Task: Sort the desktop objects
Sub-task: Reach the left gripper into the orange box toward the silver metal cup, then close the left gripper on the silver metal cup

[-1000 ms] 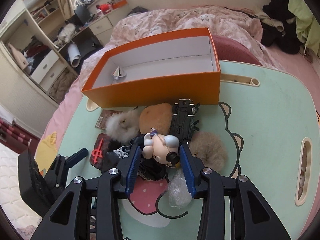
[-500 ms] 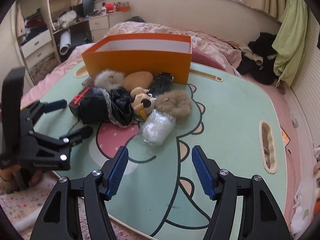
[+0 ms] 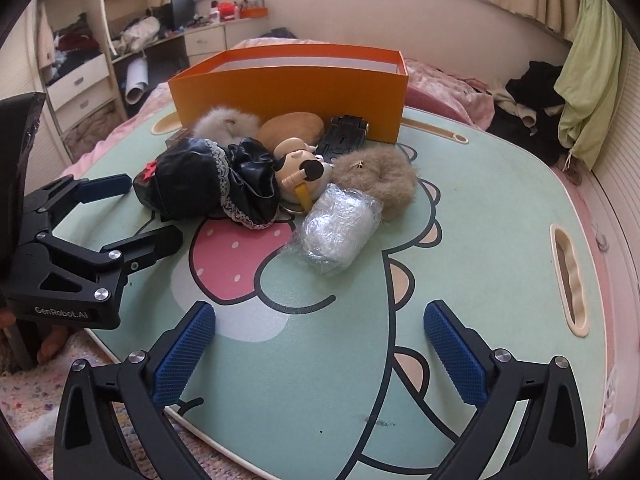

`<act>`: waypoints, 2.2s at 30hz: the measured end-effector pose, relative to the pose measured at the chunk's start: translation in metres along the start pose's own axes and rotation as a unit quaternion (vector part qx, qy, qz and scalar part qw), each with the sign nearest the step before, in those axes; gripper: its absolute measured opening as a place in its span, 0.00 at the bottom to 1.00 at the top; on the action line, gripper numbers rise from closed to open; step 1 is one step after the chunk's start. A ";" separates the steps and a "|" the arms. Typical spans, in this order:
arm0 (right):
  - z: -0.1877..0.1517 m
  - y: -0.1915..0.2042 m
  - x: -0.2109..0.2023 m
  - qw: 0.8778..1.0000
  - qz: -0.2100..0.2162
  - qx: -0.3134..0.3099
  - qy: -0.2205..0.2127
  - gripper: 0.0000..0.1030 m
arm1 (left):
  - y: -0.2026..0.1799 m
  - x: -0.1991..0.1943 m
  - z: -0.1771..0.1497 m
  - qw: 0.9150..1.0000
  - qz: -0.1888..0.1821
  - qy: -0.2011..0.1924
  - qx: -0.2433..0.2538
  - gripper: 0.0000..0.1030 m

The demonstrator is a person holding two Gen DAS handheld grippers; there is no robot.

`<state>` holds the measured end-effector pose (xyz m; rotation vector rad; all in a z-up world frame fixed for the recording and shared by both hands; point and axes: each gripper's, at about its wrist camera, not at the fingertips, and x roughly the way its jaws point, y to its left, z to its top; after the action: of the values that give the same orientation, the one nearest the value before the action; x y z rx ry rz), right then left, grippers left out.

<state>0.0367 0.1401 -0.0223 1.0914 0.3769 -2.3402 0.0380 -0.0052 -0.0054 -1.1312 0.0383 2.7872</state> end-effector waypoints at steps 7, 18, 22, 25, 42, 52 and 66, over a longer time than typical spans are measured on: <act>0.000 -0.001 0.000 1.000 0.001 0.000 0.000 1.00 | -0.008 -0.007 -0.005 1.000 -0.009 0.003 0.011 1.00; 0.002 0.003 -0.003 1.000 0.001 0.001 -0.002 1.00 | 0.029 -0.038 0.074 0.997 -0.041 0.005 -0.072 1.00; 0.002 0.004 -0.003 1.000 0.001 0.002 -0.002 1.00 | 0.035 -0.039 0.134 0.999 -0.011 0.004 -0.030 1.00; 0.003 0.005 -0.004 1.000 0.001 0.002 -0.003 1.00 | 0.041 -0.016 0.169 0.999 0.023 0.042 -0.006 1.00; 0.003 0.003 -0.002 1.000 0.002 0.003 -0.006 1.00 | 0.047 0.101 0.197 0.962 0.082 0.248 0.076 0.67; 0.002 0.003 -0.002 1.000 0.003 0.004 -0.006 1.00 | 0.029 0.131 0.192 0.933 0.146 0.287 0.163 0.41; 0.004 0.003 -0.001 1.000 0.001 0.006 -0.008 1.00 | 0.038 0.149 0.183 0.930 0.169 0.298 0.135 0.32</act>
<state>0.0365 0.1367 -0.0191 1.0759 0.3565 -2.3505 -0.1992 -0.0127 0.0211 -1.9857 0.7138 2.4539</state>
